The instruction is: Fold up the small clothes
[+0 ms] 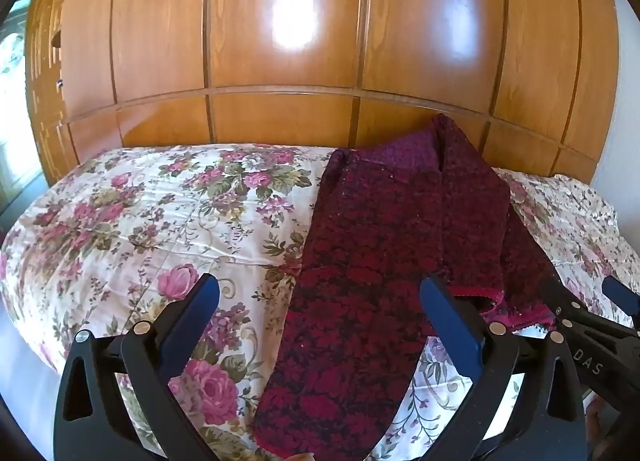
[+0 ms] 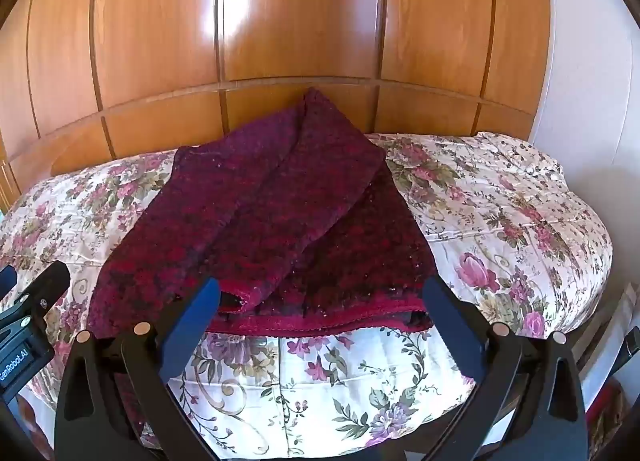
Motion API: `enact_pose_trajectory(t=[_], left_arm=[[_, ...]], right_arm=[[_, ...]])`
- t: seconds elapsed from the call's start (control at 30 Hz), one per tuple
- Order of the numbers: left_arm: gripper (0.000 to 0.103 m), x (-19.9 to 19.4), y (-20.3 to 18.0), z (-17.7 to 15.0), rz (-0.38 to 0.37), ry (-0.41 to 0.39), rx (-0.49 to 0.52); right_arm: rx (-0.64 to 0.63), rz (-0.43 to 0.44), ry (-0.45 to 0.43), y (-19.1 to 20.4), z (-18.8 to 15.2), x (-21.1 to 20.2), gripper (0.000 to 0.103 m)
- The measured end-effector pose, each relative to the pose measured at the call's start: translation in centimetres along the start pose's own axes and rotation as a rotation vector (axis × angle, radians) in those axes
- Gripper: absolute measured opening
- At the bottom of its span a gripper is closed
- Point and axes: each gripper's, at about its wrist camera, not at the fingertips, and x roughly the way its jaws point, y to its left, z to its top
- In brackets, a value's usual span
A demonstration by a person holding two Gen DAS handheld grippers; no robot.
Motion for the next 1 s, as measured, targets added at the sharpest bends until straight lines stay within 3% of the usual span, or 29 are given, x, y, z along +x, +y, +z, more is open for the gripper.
enact_pose_trajectory(t=[1.0], left_arm=[[0.100,-0.4,-0.3,-0.1,-0.011,-0.012,0.006]], right_arm=[[-0.017,0.001,-0.038,0.1,0.6,-0.9,0.101]])
